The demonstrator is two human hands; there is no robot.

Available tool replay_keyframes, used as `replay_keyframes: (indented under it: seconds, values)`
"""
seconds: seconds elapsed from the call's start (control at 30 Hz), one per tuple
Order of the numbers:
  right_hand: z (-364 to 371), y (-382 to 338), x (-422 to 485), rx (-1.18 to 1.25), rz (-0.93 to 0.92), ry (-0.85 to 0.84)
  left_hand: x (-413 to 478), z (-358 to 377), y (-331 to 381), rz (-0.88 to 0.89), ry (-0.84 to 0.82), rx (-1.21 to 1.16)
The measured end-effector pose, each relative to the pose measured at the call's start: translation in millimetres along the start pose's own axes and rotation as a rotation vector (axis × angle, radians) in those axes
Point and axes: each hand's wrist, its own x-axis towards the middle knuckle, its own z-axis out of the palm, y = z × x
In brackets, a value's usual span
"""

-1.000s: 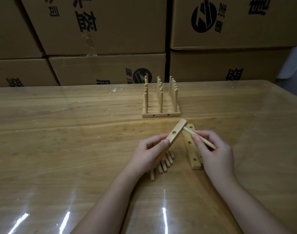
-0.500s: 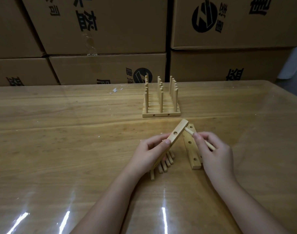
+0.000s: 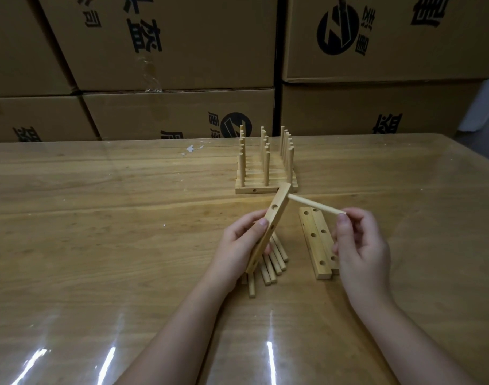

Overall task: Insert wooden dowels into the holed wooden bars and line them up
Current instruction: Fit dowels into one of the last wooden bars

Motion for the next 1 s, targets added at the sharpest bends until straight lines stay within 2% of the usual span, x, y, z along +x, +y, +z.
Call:
replay_keyframes:
  seconds: [0.27,0.7,0.77,0.9,1.0]
  values:
    - [-0.9,3.8,1.8,-0.149,-0.026,0.006,0.3,1.9,-2.7,-0.005,0.032,0.037]
    - [-1.4,5.7,3.4,-0.178,-0.01,0.019,0.9,1.3,-3.8,0.013,0.019,0.028]
    - [-0.9,5.7,2.3,-0.152,-0.015,0.008,1.5,1.7,-4.8,0.011,0.018,0.015]
    - [0.7,2.6,0.1,0.05,0.029,-0.02,2.3,-0.9,-4.5,0.005,-0.022,-0.016]
    - [0.6,4.0,-0.4,0.061,0.048,-0.056,4.2,-4.8,-3.5,0.015,0.013,-0.099]
